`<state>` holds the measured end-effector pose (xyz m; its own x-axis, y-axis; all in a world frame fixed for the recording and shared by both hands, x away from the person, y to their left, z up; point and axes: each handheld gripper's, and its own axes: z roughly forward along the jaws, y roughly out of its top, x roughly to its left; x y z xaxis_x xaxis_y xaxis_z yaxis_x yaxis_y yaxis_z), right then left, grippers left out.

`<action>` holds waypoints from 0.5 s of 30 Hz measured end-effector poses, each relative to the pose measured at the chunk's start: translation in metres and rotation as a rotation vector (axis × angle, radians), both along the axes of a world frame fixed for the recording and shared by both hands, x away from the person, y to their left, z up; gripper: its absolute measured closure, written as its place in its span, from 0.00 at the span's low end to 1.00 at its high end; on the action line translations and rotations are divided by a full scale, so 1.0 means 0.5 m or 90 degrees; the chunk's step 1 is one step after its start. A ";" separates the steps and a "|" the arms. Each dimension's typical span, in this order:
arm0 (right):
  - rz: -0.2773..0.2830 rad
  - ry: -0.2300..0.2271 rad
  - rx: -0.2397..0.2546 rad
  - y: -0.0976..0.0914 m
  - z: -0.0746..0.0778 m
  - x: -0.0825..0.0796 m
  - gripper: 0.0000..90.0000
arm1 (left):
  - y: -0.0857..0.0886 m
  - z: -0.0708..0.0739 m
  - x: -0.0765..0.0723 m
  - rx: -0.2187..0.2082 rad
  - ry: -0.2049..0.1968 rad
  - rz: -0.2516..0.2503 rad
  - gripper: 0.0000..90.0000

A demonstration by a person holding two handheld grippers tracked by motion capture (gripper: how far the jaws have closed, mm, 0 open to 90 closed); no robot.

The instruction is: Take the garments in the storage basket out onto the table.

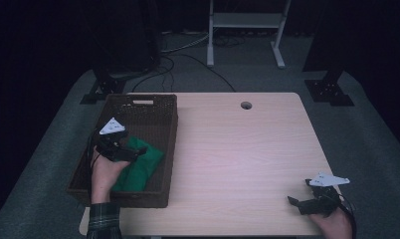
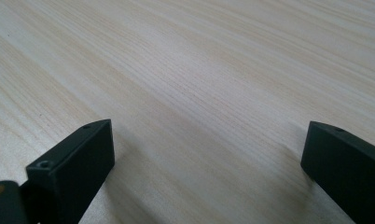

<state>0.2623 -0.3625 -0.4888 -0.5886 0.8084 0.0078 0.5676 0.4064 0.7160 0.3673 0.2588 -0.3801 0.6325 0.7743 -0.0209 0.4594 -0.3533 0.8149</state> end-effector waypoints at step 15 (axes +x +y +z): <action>0.000 0.000 0.000 0.000 0.000 0.000 0.02 | -0.008 -0.013 0.005 0.014 0.029 -0.004 0.00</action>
<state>0.2623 -0.3625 -0.4888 -0.5886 0.8084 0.0080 0.5677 0.4063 0.7160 0.3697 0.2549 -0.3867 0.6367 0.7704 -0.0333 0.4931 -0.3737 0.7856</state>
